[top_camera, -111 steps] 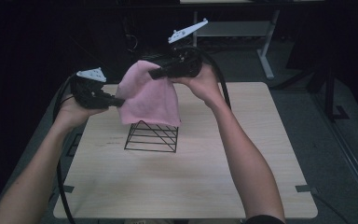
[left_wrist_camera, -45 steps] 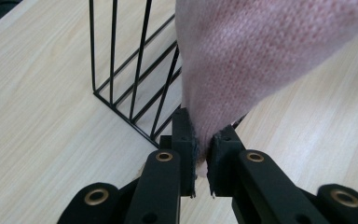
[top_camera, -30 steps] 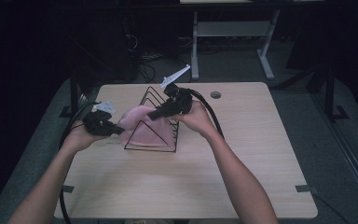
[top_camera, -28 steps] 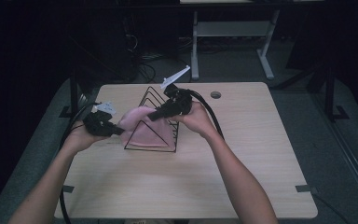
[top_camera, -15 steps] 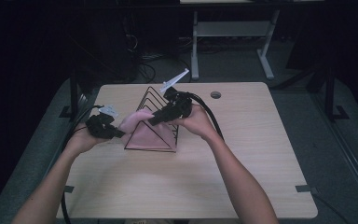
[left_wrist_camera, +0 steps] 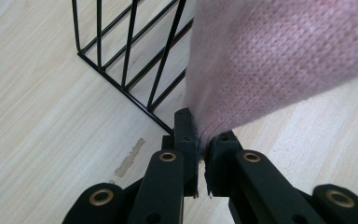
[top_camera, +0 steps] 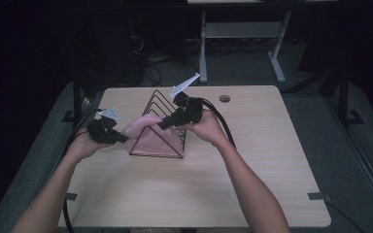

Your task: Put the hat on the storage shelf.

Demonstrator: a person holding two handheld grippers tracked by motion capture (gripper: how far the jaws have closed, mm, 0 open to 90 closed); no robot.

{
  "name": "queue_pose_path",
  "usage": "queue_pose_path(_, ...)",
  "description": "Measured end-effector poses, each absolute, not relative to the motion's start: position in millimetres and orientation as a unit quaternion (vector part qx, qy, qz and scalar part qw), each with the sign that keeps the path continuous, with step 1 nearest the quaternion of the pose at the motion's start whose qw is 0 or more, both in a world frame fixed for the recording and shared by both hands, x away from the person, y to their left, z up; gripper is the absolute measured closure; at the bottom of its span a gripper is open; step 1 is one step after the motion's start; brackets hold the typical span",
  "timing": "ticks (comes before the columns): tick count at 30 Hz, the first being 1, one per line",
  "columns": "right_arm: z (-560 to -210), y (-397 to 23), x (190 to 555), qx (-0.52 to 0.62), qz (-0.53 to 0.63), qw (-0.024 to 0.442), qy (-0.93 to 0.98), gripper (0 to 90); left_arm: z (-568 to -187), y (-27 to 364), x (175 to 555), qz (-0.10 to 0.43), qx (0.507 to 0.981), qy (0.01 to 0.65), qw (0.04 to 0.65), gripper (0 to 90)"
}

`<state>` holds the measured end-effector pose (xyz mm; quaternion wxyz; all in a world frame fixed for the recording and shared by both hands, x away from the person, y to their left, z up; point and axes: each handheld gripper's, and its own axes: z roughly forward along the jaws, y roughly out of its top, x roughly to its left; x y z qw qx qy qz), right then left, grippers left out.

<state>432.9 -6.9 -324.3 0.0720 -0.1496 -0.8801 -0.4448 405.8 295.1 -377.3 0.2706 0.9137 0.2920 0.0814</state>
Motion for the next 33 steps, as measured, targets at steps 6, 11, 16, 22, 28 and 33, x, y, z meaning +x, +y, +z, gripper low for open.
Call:
queue_pose_path(6,-329.7,-7.6,433.8,-0.154,-0.443,0.077,-0.880,82.1,-379.9,291.6,406.7,0.077,0.917,0.291,0.262,85.4)
queue_pose_path(11,-329.1,-7.9,432.9,-0.157,-0.443,0.076,-0.879,80.2,-379.6,291.9,406.0,0.075,0.915,0.295,0.266,84.8)
queue_pose_path(16,-329.7,-11.1,432.6,-0.155,-0.454,0.074,-0.874,74.0,-376.9,291.8,403.2,0.076,0.915,0.292,0.269,81.7)
queue_pose_path(22,-328.5,-16.3,428.0,-0.163,-0.463,0.081,-0.868,63.7,-373.3,293.5,400.4,0.075,0.915,0.289,0.273,75.5)
queue_pose_path(28,-321.7,-23.8,424.5,-0.165,-0.465,0.070,-0.867,55.2,-367.5,295.4,395.9,0.076,0.908,0.295,0.288,69.4)
queue_pose_path(33,-317.3,-33.1,423.3,-0.176,-0.471,0.062,-0.862,47.8,-363.4,296.8,392.5,0.080,0.908,0.292,0.289,66.1)
